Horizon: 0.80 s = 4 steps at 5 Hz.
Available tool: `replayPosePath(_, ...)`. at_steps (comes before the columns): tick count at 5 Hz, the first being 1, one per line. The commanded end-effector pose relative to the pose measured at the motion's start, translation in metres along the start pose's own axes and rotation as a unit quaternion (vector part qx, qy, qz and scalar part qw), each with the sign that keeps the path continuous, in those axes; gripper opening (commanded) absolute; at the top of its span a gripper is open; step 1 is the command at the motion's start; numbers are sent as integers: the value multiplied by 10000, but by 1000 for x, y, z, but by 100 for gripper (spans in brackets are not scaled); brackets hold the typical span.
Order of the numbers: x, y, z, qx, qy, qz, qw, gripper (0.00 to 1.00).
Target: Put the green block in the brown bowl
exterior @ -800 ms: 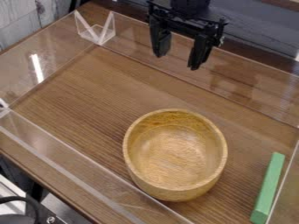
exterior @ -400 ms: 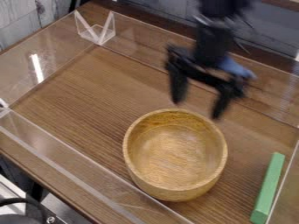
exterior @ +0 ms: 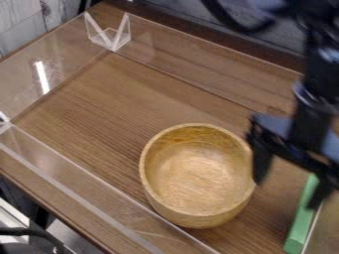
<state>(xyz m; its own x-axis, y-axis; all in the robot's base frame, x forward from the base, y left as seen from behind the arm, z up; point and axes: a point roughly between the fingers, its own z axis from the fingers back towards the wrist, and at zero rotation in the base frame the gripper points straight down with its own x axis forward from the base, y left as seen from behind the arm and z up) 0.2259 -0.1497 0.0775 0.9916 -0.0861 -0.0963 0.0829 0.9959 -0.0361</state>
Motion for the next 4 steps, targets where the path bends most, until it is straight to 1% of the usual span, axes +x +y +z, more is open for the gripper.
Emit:
replayPosePath(1, -3, -3, -3, -103, -332, 8, 9994, 100)
replayPosePath(2, -4, -6, -7, -186, -414, -37, 9990, 100)
replayPosePath(4, -2, -7, -13, -241, -476, -140, 9985, 100)
